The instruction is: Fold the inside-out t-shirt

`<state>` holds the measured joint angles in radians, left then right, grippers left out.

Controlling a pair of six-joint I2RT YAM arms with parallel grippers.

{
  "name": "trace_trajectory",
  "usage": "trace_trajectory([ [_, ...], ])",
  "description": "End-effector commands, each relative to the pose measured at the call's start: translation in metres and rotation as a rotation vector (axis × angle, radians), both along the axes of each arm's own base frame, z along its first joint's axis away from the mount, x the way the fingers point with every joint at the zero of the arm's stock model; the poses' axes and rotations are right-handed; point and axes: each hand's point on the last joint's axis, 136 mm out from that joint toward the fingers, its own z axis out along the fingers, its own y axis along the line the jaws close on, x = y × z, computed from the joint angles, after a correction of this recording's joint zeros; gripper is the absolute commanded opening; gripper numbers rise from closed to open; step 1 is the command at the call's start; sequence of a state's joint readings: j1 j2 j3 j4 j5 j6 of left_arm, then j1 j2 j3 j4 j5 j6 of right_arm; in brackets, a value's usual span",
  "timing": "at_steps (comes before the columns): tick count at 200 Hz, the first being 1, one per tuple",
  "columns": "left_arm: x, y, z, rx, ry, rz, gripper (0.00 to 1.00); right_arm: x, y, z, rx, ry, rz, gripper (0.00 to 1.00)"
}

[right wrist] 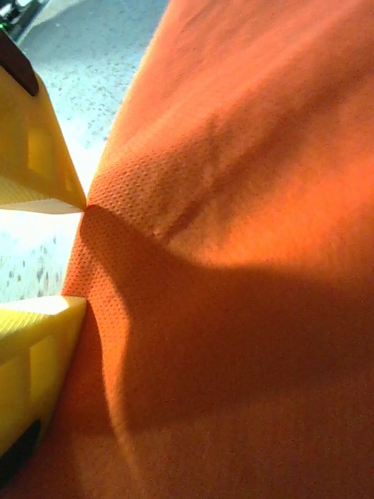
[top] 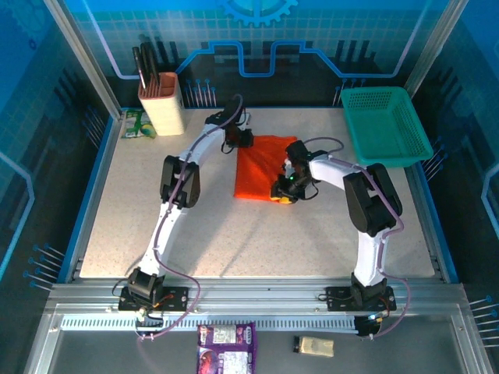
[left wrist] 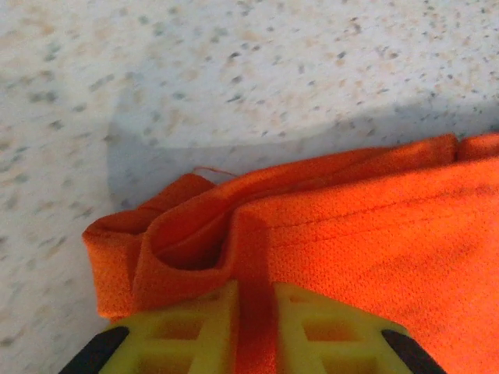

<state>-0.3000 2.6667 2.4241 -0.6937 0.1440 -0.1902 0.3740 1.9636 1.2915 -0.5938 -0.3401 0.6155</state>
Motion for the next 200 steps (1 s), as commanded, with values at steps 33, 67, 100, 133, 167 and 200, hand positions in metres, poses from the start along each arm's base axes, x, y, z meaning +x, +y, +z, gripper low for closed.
trace_trajectory([
  [33,-0.082,0.040,-0.004,0.057,0.207,0.136,0.20,0.011,-0.069,0.048,-0.134,-0.126,-0.087,0.35],
  [67,-0.140,0.051,-0.002,-0.016,0.271,0.258,0.23,-0.007,-0.022,0.070,0.028,-0.156,-0.013,0.35],
  [100,-0.197,0.054,0.003,-0.090,0.318,0.320,0.25,-0.052,0.044,0.077,0.194,-0.096,0.155,0.35],
  [133,-0.240,0.049,0.005,-0.116,0.357,0.319,0.26,-0.087,0.069,0.057,0.184,-0.044,0.224,0.35],
  [167,-0.257,0.050,0.028,-0.144,0.318,0.319,0.29,-0.106,0.059,0.020,0.081,0.007,0.230,0.35],
  [200,-0.252,0.058,0.048,-0.092,0.263,0.304,0.30,-0.122,0.020,-0.012,-0.089,0.045,0.212,0.34],
])
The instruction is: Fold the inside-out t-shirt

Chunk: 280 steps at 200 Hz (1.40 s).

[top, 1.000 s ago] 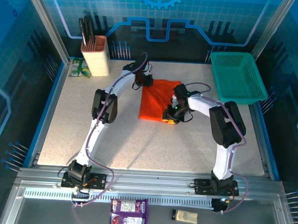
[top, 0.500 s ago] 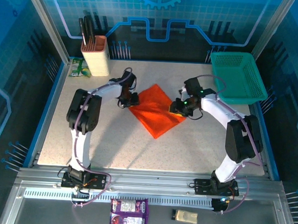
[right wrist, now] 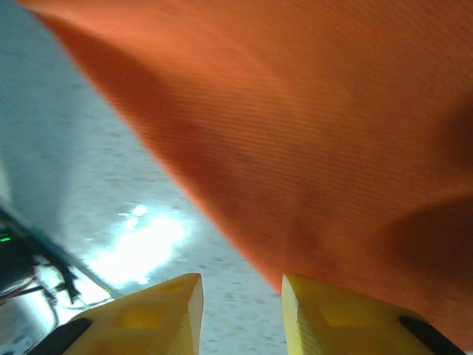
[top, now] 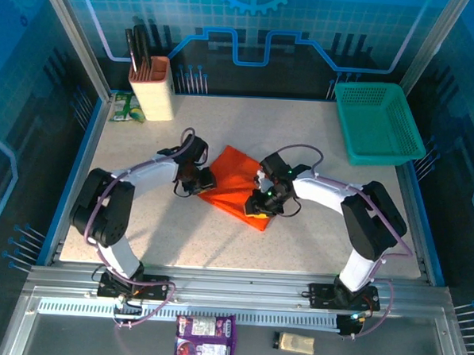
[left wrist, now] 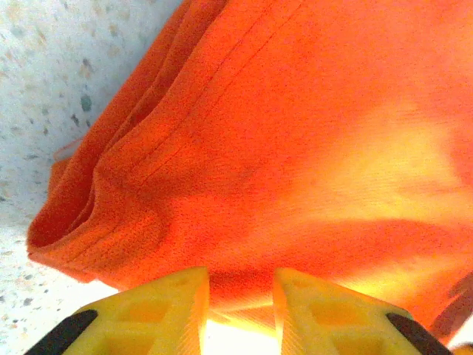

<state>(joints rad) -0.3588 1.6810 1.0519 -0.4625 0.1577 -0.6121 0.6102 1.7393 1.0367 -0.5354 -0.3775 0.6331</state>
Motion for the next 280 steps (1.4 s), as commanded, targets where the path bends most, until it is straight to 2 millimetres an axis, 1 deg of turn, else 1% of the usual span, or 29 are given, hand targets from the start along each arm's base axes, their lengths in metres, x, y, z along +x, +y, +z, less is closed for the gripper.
trace_trajectory([
  [1,0.005,0.004,0.018,0.023,-0.036,0.000,0.30,-0.014,-0.029,-0.026,-0.140,0.028,-0.016,0.34],
  [20,0.012,-0.001,0.018,0.022,-0.034,-0.036,0.30,-0.027,-0.047,-0.039,-0.190,0.058,-0.013,0.34],
  [38,0.015,-0.013,0.017,0.001,-0.012,-0.085,0.29,-0.038,-0.069,-0.043,-0.265,0.069,-0.006,0.34],
  [54,0.014,-0.026,0.013,-0.009,0.003,-0.123,0.29,-0.038,-0.086,-0.039,-0.320,0.054,-0.010,0.34],
  [57,0.013,-0.028,0.012,-0.011,0.006,-0.129,0.28,-0.046,-0.094,-0.042,-0.343,0.070,-0.009,0.34],
  [60,0.012,-0.030,0.011,-0.013,0.010,-0.136,0.28,-0.047,-0.098,-0.042,-0.356,0.070,-0.009,0.34],
  [78,0.004,-0.041,0.003,-0.016,0.034,-0.166,0.27,-0.044,-0.118,-0.033,-0.442,0.041,-0.024,0.33],
  [85,0.001,-0.043,0.001,-0.014,0.040,-0.172,0.26,-0.047,-0.127,-0.031,-0.484,0.046,-0.022,0.33],
  [88,-0.001,-0.044,0.000,-0.014,0.043,-0.175,0.25,-0.039,-0.124,-0.023,-0.483,0.020,-0.029,0.33],
  [99,-0.008,-0.048,-0.003,-0.018,0.054,-0.181,0.24,-0.032,-0.125,-0.012,-0.493,-0.006,-0.037,0.32],
  [110,-0.015,-0.051,-0.005,-0.026,0.063,-0.186,0.22,-0.026,-0.117,-0.001,-0.466,-0.031,-0.045,0.33],
  [118,-0.022,-0.054,-0.008,-0.026,0.074,-0.194,0.21,-0.022,-0.108,0.008,-0.422,-0.050,-0.048,0.33],
  [138,-0.037,-0.058,-0.010,-0.023,0.080,-0.199,0.20,-0.015,-0.066,0.025,-0.203,-0.070,-0.047,0.33],
  [154,-0.047,-0.059,-0.010,-0.021,0.082,-0.192,0.19,-0.012,-0.042,0.026,-0.072,-0.048,-0.052,0.33],
  [161,-0.051,-0.059,-0.009,-0.023,0.082,-0.188,0.18,-0.012,-0.036,0.024,-0.045,-0.033,-0.051,0.33],
  [173,-0.056,-0.060,-0.008,-0.024,0.076,-0.189,0.16,-0.013,-0.032,0.018,-0.032,-0.010,-0.053,0.33],
  [188,-0.063,-0.057,-0.014,-0.013,0.087,-0.190,0.14,-0.014,-0.036,0.004,-0.052,0.007,-0.059,0.33],
  [205,-0.070,-0.048,-0.030,0.026,0.118,-0.176,0.12,-0.017,-0.050,-0.014,-0.108,0.031,-0.079,0.32],
  [222,-0.078,-0.034,-0.046,0.089,0.157,-0.162,0.10,-0.024,-0.075,-0.030,-0.223,0.048,-0.090,0.32],
  [236,-0.084,-0.023,-0.056,0.135,0.179,-0.150,0.10,-0.028,-0.100,-0.039,-0.356,0.046,-0.082,0.31],
  [245,-0.089,-0.018,-0.060,0.151,0.191,-0.146,0.09,-0.031,-0.111,-0.042,-0.412,0.050,-0.075,0.31],
  [249,-0.090,-0.017,-0.061,0.153,0.193,-0.146,0.09,-0.040,-0.118,-0.048,-0.436,0.073,-0.066,0.31],
  [265,-0.093,-0.016,-0.058,0.147,0.194,-0.149,0.09,-0.043,-0.116,-0.046,-0.414,0.077,-0.064,0.31],
  [273,-0.090,-0.017,-0.050,0.140,0.176,-0.148,0.09,-0.043,-0.110,-0.041,-0.378,0.070,-0.066,0.31],
  [280,-0.085,-0.019,-0.039,0.133,0.144,-0.145,0.08,-0.040,-0.103,-0.034,-0.344,0.058,-0.069,0.31],
])
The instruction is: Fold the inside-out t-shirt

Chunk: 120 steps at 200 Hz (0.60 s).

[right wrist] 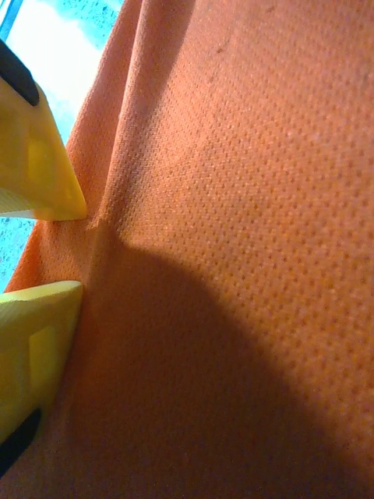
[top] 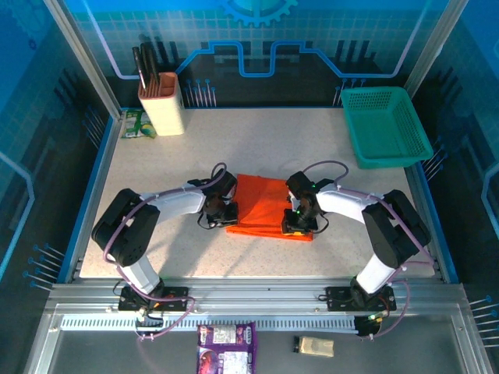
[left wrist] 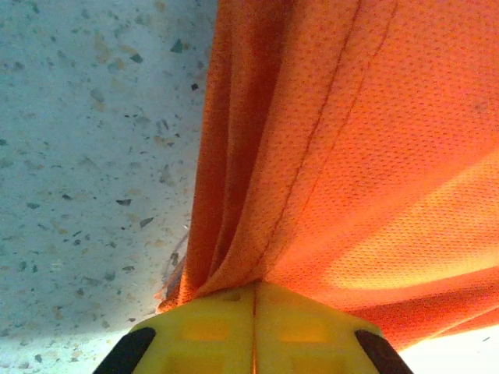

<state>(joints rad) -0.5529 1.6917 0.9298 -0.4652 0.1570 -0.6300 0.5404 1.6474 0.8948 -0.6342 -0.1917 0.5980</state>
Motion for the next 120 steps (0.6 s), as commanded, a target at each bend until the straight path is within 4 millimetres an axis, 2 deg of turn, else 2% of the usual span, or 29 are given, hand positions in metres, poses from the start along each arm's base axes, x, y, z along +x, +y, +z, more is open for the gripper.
trace_trajectory([
  [1,-0.009,0.020,0.004,0.077,0.004,0.028,0.08,-0.020,-0.028,-0.007,-0.105,0.049,-0.005,0.31],
  [19,0.004,0.015,0.041,0.035,-0.089,0.032,0.11,-0.017,-0.013,0.011,-0.031,0.022,-0.008,0.31],
  [23,0.007,0.014,0.049,0.029,-0.102,0.032,0.12,-0.008,-0.006,0.022,-0.004,-0.007,-0.008,0.32],
  [30,0.010,0.010,0.060,0.013,-0.117,0.026,0.12,-0.004,0.000,0.030,0.022,-0.023,-0.008,0.32],
  [52,0.009,-0.010,0.078,-0.055,-0.111,-0.015,0.14,0.006,0.016,0.047,0.099,-0.054,-0.004,0.32],
  [70,0.000,-0.027,0.074,-0.072,-0.071,-0.056,0.13,0.012,0.025,0.050,0.139,-0.056,0.004,0.32],
  [87,-0.009,-0.034,0.058,-0.058,-0.027,-0.077,0.11,0.018,0.025,0.044,0.137,-0.048,0.001,0.32],
  [104,-0.016,-0.030,0.037,-0.029,0.022,-0.067,0.09,0.020,0.015,0.031,0.092,-0.035,-0.015,0.32],
  [120,-0.026,-0.020,0.014,0.009,0.061,-0.056,0.08,0.017,-0.003,0.015,0.003,-0.019,-0.025,0.32],
])
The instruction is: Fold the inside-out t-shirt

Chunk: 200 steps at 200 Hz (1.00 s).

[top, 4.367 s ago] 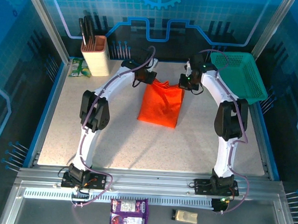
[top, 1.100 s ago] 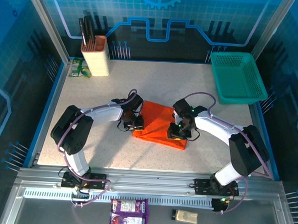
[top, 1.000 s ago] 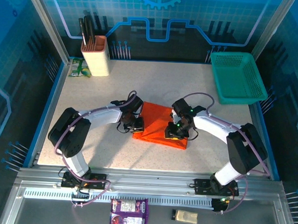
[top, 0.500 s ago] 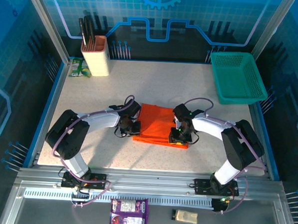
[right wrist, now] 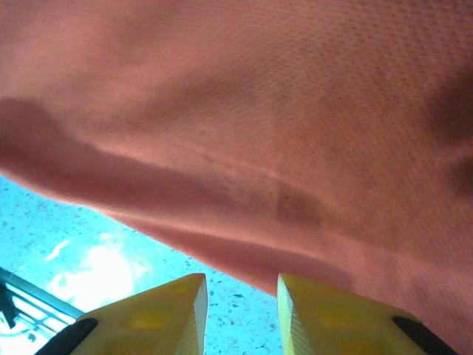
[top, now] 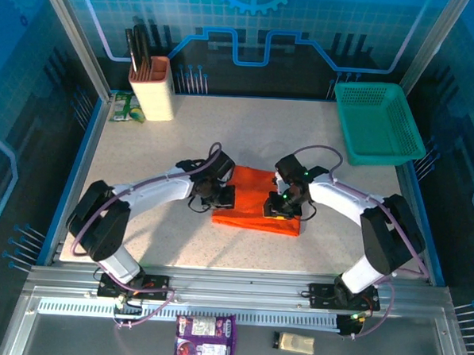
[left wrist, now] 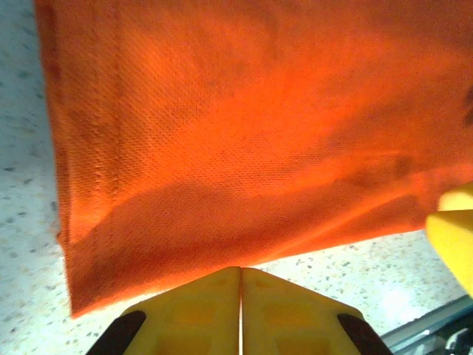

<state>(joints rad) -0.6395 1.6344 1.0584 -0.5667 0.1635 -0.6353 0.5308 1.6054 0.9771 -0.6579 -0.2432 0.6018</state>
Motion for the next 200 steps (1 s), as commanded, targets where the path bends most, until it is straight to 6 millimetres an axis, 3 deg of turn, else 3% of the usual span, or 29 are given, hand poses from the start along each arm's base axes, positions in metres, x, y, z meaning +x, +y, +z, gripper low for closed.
trace_trajectory([
  [1,-0.025,0.017,-0.037,0.067,0.125,0.027,0.08,-0.003,-0.022,-0.021,-0.095,0.043,-0.020,0.32],
  [30,-0.047,0.028,-0.062,0.094,0.200,0.032,0.07,-0.021,-0.039,-0.044,-0.143,0.107,-0.032,0.32],
  [52,-0.053,0.028,-0.053,0.064,0.196,0.035,0.06,-0.023,-0.035,-0.033,-0.104,0.095,-0.026,0.32],
  [94,-0.010,0.006,0.002,-0.001,0.049,0.007,0.08,0.006,-0.020,0.011,0.009,-0.006,-0.036,0.32],
  [117,0.021,-0.005,0.013,0.017,-0.002,-0.016,0.08,0.027,-0.022,0.019,0.053,-0.027,-0.063,0.32],
  [137,0.044,-0.008,0.005,0.064,-0.017,-0.025,0.07,0.043,-0.029,0.017,0.073,-0.034,-0.082,0.32],
  [157,0.062,0.001,-0.011,0.128,-0.024,-0.009,0.06,0.055,-0.037,0.009,0.090,-0.022,-0.103,0.32],
  [200,0.082,0.030,-0.060,0.194,0.031,0.047,0.05,0.058,-0.061,-0.030,0.039,0.045,-0.143,0.32],
])
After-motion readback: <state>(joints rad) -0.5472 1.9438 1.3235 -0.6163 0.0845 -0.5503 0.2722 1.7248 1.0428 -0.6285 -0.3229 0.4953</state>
